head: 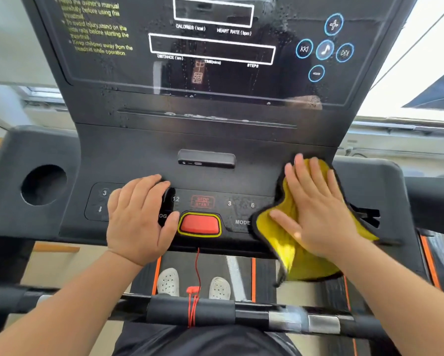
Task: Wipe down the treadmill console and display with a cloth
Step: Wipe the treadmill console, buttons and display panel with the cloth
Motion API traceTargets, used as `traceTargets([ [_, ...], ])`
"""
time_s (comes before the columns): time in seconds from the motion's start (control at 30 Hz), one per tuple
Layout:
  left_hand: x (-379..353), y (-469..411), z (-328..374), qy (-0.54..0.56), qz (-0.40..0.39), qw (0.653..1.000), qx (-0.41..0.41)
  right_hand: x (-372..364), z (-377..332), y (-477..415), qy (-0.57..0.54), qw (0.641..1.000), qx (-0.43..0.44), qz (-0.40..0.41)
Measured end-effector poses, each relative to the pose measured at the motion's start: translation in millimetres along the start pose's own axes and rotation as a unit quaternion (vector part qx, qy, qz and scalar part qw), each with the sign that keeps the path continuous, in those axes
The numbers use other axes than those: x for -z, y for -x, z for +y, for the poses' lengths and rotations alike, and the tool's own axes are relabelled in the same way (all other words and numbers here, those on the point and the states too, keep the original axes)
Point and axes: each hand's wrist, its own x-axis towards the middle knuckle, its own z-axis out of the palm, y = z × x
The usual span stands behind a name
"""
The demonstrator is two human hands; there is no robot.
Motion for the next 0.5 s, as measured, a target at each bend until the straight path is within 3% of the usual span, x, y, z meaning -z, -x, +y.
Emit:
traceTargets([
  [0.17, -0.5, 0.5, -0.3, 0.003, 0.001, 1.0, 0.0, 3.5, -47.1, -35.1, -0.008, 0.998, -0.057, 0.011],
  [0.33, 0.7, 0.6, 0.0, 0.004, -0.007, 1.0, -0.002, -5.1, -83.0, -13.1, -0.024, 0.999, 0.039, 0.009],
  [0.5, 2.5, 0.7, -1.0, 0.033, -0.009, 0.999, 0.002, -23.3, -53.4, 28.5, -0.013, 0.997, 0.069, 0.038],
])
